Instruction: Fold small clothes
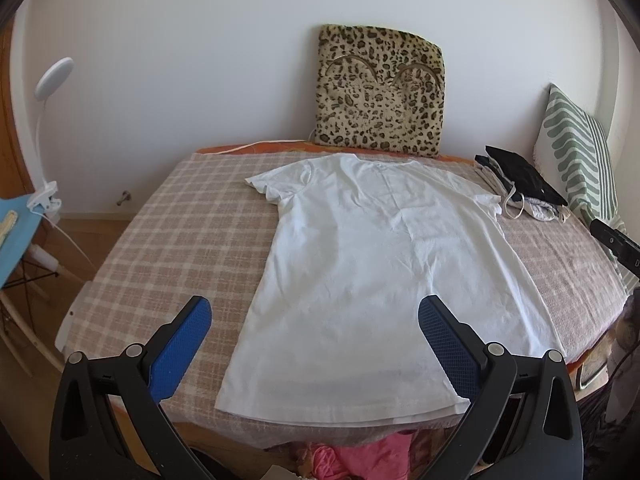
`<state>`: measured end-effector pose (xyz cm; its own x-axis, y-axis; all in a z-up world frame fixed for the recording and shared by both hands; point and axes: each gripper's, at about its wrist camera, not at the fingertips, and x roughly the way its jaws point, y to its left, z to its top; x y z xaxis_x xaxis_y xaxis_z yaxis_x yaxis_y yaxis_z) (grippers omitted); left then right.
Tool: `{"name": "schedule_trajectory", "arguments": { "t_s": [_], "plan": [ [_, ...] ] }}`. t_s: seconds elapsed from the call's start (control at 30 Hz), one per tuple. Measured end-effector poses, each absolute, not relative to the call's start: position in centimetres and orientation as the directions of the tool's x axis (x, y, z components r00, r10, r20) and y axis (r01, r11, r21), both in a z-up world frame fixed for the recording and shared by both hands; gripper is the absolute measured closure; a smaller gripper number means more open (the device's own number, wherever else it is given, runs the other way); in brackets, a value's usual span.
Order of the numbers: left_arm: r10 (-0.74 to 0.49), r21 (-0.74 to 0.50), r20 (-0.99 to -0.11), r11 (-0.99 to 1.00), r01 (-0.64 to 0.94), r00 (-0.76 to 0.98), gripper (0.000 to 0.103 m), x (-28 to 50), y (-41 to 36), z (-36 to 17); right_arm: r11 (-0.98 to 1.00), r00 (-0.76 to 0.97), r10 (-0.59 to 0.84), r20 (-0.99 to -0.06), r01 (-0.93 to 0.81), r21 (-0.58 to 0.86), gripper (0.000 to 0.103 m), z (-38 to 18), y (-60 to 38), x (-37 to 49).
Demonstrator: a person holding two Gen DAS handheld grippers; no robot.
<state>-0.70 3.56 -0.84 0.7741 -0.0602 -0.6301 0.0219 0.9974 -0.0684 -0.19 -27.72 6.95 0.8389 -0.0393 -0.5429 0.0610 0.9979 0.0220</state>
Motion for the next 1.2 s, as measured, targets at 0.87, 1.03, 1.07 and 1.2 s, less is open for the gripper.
{"name": "schedule_trajectory", "arguments": {
  "t_s": [0.87,1.03,1.07,1.2],
  "plan": [
    [-0.180,-0.300,-0.796,0.947,-0.119,0.578,0.011,0.3,13.6,-7.1,0.991,0.831,0.132,-0.540,-0.099,0.090,0.000,7.1,-21.8,3.0],
    [-0.215,-0.322,-0.822,0.939,-0.119,0.528,0.026,0.6,14.0,-8.7,0.985,0.804,0.161,-0.572,-0.167,0.042,0.000,7.0,-19.2,5.0],
    [-0.218,-0.319,-0.826,0.941,-0.111,0.519,0.027,0.7,14.0,-8.8,0.983,0.796,0.165,-0.583,-0.183,0.030,0.000,7.0,-18.6,5.5],
    [-0.257,-0.351,-0.821,0.931,-0.097,0.510,0.042,1.0,14.6,-9.2,0.956,0.741,0.227,-0.632,-0.292,0.001,0.000,7.3,-15.5,8.1]
  ]
}}
